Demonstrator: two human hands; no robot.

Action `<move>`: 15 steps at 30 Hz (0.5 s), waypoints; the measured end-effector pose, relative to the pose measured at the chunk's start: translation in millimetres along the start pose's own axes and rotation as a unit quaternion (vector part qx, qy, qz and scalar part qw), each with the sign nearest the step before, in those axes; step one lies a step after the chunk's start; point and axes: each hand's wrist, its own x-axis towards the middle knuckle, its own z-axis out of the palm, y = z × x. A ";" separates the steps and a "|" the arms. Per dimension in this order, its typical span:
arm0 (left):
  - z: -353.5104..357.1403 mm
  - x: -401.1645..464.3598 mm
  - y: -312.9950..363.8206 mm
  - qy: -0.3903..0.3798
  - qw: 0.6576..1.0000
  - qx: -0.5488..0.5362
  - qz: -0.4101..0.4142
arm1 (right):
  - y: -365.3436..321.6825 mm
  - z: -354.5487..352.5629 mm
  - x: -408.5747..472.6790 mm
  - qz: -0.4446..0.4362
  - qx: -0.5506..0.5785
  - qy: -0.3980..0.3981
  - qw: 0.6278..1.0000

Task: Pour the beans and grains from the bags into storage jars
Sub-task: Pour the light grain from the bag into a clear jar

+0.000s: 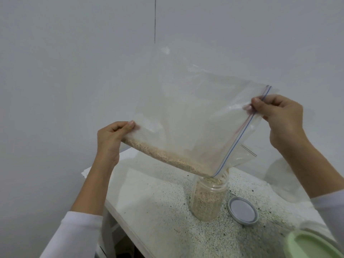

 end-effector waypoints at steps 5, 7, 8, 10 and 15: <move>2.4 -0.7 1.1 0.001 1.000 -0.005 -0.005 | 3.7 -3.2 1.3 0.002 -0.002 0.015 1.000; 2.8 0.2 1.2 0.004 1.000 -0.001 -0.001 | 5.1 -4.3 1.7 0.005 0.003 0.008 1.000; 2.7 1.1 1.4 0.013 1.000 -0.002 0.000 | 6.1 -4.5 1.3 0.011 0.007 0.004 1.000; 3.4 2.7 2.4 0.019 1.000 -0.003 0.002 | 8.3 -6.5 1.7 0.011 0.019 0.019 1.000; 4.4 4.5 4.2 0.025 1.000 -0.005 0.005 | 11.9 -8.5 2.4 0.014 0.020 0.029 0.999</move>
